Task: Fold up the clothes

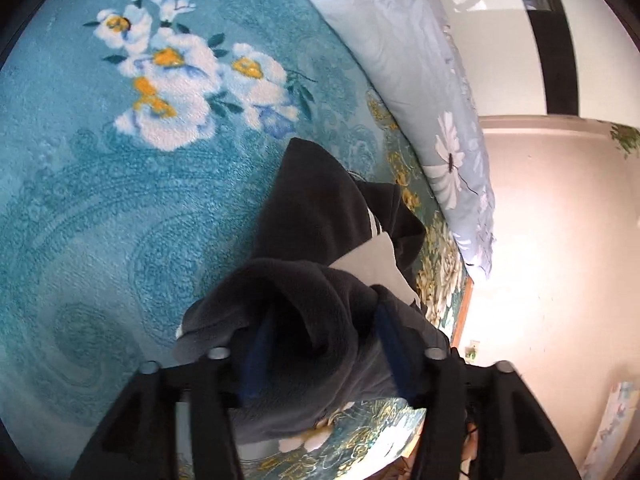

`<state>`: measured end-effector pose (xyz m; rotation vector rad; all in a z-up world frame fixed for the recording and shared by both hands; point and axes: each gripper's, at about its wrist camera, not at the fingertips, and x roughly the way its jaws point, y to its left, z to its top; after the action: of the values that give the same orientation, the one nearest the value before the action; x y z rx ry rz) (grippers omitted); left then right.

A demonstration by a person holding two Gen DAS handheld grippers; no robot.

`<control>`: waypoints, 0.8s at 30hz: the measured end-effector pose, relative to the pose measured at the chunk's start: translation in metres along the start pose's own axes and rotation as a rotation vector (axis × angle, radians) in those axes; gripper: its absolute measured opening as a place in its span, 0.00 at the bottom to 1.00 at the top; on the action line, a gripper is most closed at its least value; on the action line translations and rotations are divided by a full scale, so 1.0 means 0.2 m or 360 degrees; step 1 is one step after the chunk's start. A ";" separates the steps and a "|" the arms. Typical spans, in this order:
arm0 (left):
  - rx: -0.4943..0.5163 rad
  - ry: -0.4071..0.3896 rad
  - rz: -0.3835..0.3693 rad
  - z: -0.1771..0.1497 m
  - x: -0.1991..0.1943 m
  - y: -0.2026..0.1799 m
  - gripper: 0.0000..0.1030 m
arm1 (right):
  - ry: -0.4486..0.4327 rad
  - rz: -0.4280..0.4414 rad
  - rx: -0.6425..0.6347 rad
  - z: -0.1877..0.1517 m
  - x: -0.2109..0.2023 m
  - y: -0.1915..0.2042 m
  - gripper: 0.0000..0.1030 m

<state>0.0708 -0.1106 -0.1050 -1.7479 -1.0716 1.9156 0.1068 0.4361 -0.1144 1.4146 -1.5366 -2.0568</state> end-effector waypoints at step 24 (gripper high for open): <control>0.0566 -0.0077 0.0047 -0.27 -0.02 -0.08 0.44 | 0.0203 -0.0350 -0.0591 -0.18 -0.04 0.15 0.28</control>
<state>0.1186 -0.0870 -0.0880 -1.5325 -0.6694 2.0272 0.1280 0.4056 -0.0860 1.5809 -0.9229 -2.1788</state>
